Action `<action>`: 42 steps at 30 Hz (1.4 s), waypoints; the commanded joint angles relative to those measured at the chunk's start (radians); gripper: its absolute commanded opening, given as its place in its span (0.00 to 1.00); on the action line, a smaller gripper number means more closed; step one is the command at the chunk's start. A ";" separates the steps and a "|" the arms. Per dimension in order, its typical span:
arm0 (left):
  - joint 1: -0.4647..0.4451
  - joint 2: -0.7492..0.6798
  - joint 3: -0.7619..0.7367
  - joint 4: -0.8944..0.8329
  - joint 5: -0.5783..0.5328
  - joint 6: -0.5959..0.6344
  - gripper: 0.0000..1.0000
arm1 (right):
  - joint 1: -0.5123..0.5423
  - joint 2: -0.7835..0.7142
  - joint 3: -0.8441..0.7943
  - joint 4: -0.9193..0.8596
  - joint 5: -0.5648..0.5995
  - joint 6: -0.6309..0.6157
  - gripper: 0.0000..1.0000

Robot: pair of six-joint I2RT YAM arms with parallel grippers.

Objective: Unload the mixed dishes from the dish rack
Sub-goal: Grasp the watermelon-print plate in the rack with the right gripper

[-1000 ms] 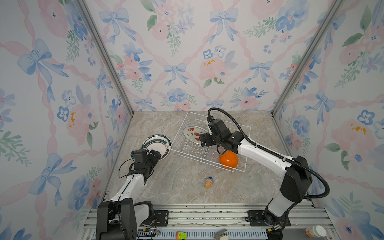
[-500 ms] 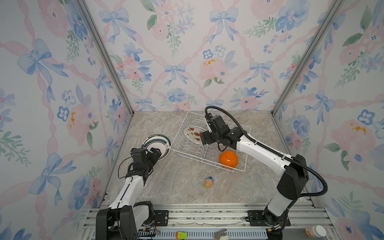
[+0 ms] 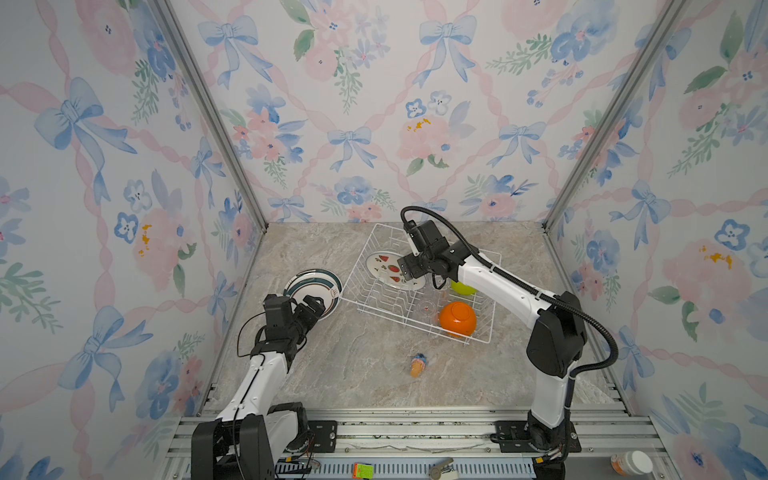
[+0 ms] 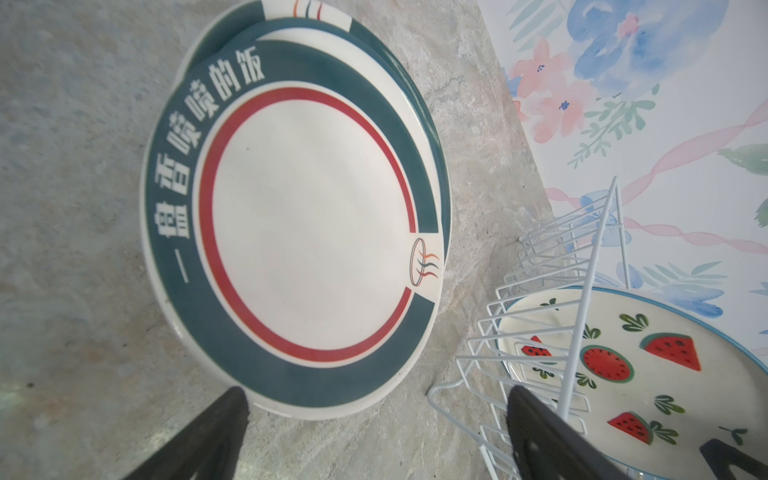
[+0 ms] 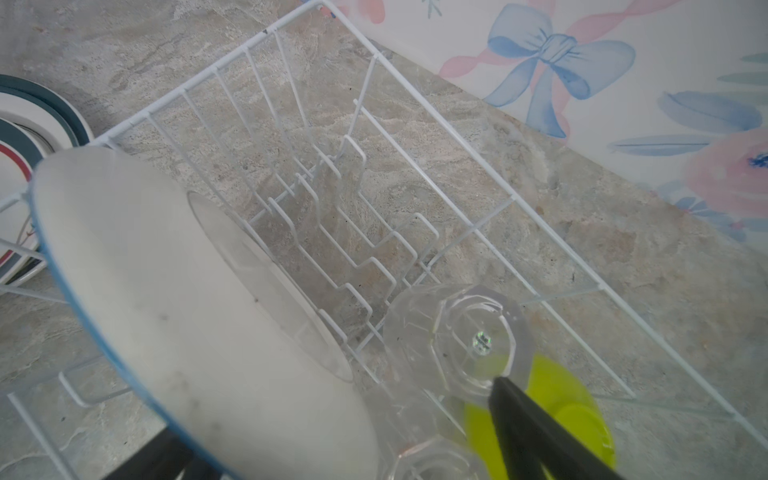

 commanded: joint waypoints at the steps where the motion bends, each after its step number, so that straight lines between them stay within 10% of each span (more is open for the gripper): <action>1: 0.004 -0.015 0.033 -0.015 0.030 0.027 0.98 | -0.011 0.030 0.040 -0.042 -0.029 -0.022 0.95; 30: -0.035 -0.050 0.082 -0.012 -0.009 0.033 0.98 | -0.008 0.085 0.094 -0.009 -0.095 -0.014 0.68; 42: -0.039 -0.030 0.107 -0.012 0.001 0.024 0.98 | 0.000 0.061 0.042 0.029 -0.059 -0.096 0.39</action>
